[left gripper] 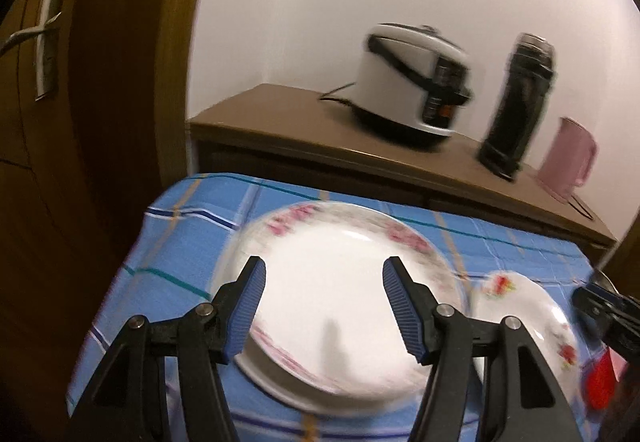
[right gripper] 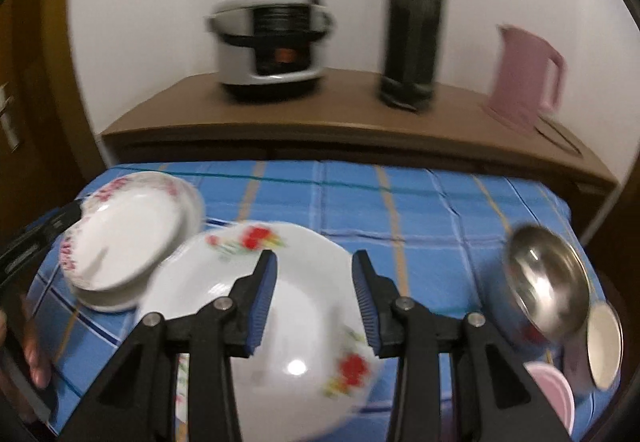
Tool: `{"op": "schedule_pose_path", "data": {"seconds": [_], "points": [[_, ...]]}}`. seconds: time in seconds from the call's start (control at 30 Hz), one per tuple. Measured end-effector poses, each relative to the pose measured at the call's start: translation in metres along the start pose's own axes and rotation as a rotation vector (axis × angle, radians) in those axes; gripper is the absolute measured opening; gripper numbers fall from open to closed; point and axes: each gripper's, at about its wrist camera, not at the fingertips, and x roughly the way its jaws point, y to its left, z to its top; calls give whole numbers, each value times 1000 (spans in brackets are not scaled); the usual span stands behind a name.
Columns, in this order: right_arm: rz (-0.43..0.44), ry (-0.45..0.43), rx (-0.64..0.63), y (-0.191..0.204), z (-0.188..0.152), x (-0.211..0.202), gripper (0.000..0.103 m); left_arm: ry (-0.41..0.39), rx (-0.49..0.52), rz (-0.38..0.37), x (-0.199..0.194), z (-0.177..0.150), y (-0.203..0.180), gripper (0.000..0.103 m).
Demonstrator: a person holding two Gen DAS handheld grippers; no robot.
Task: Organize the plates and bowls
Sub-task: 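Move both grippers to the rim of the red-flower white plate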
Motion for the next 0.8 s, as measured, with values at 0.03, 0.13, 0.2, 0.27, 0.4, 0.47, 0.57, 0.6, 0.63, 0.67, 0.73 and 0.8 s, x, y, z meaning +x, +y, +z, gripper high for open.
{"op": "schedule_pose_path", "data": {"seconds": [0.03, 0.13, 0.2, 0.27, 0.4, 0.47, 0.57, 0.6, 0.63, 0.67, 0.73, 0.8], "points": [[-13, 9, 4, -4, -3, 1, 39, 2, 17, -9, -3, -4, -9, 63], [-19, 54, 10, -9, -11, 9, 39, 39, 60, -71, -7, -14, -36, 63], [-25, 69, 9, -9, -13, 13, 39, 65, 80, -99, -7, -20, -49, 63], [-30, 85, 3, -9, -17, 16, 39, 94, 94, -132, -6, -24, -59, 63], [-25, 105, -12, -8, -22, 19, 39, 125, 128, -162, -4, -34, -75, 63], [-24, 120, -17, -7, -25, 24, 39, 138, 144, -172, -2, -37, -82, 63], [-17, 141, -15, -7, -28, 29, 39, 153, 165, -188, -5, -42, -89, 63], [-19, 143, -20, -7, -29, 31, 39, 146, 168, -195, -6, -42, -90, 63], [-19, 147, -23, -7, -30, 32, 39, 143, 173, -207, -7, -42, -92, 63], [-15, 153, -23, -7, -31, 34, 40, 147, 177, -214, -7, -43, -93, 63], [-10, 156, -22, -7, -32, 36, 40, 178, 185, -222, -2, -45, -96, 58], [-8, 157, -26, -6, -33, 36, 40, 219, 180, -215, 6, -46, -96, 48]]}}
